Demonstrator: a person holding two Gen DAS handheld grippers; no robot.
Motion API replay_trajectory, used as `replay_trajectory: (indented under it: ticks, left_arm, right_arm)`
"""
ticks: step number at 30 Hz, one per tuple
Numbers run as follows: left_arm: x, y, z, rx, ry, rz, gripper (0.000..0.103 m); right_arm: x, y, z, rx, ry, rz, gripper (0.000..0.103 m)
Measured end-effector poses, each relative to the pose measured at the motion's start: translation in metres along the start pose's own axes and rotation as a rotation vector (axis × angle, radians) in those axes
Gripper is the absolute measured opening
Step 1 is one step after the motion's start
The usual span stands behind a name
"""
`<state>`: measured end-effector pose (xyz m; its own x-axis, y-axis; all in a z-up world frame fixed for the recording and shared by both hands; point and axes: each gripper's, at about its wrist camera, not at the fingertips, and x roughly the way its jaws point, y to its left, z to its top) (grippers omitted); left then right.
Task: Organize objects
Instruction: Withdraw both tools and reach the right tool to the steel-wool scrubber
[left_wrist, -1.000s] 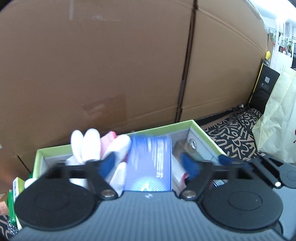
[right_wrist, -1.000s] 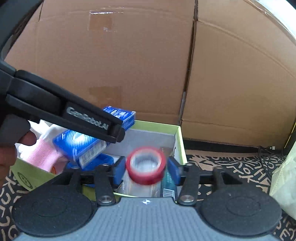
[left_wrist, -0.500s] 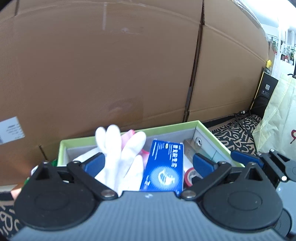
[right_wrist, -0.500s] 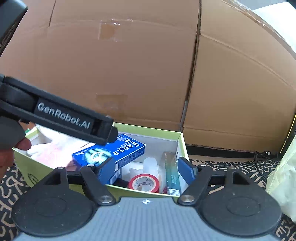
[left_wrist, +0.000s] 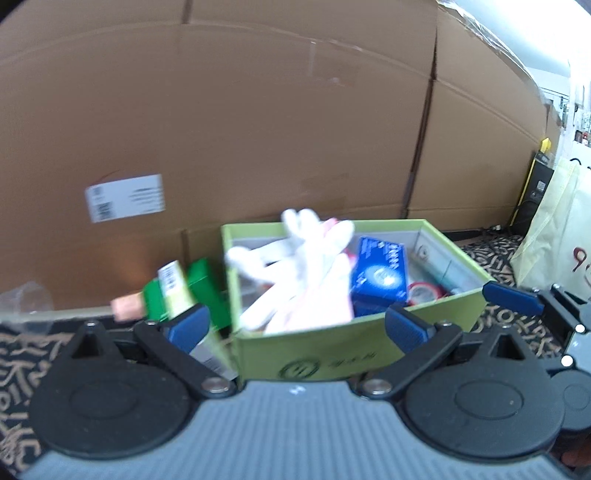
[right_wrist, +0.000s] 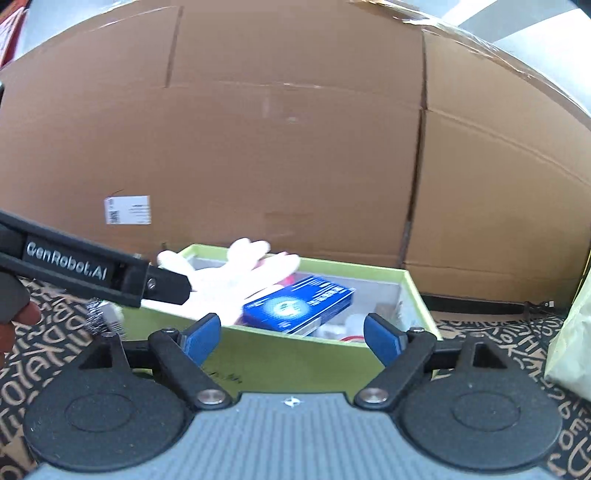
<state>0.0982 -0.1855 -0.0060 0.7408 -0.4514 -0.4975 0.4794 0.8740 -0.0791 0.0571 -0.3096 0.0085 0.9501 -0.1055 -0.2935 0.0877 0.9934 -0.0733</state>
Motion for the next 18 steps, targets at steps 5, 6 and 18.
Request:
replay_trajectory:
  ticks: [5,6,18]
  left_arm:
    - [-0.023,0.023,-0.021,-0.022,-0.006,0.038,0.103]
    - [-0.028,0.028,-0.026,-0.025,-0.005,0.049,0.103]
    - [-0.052,0.096,-0.069,-0.090,0.041,0.167,0.103]
  right_arm:
    - [-0.007,0.025,-0.012,-0.001,0.007,0.049,0.088]
    - [-0.008,0.030,-0.015,-0.005,0.013,0.063,0.088]
    - [0.001,0.100,-0.036,-0.028,0.095,0.213,0.088]
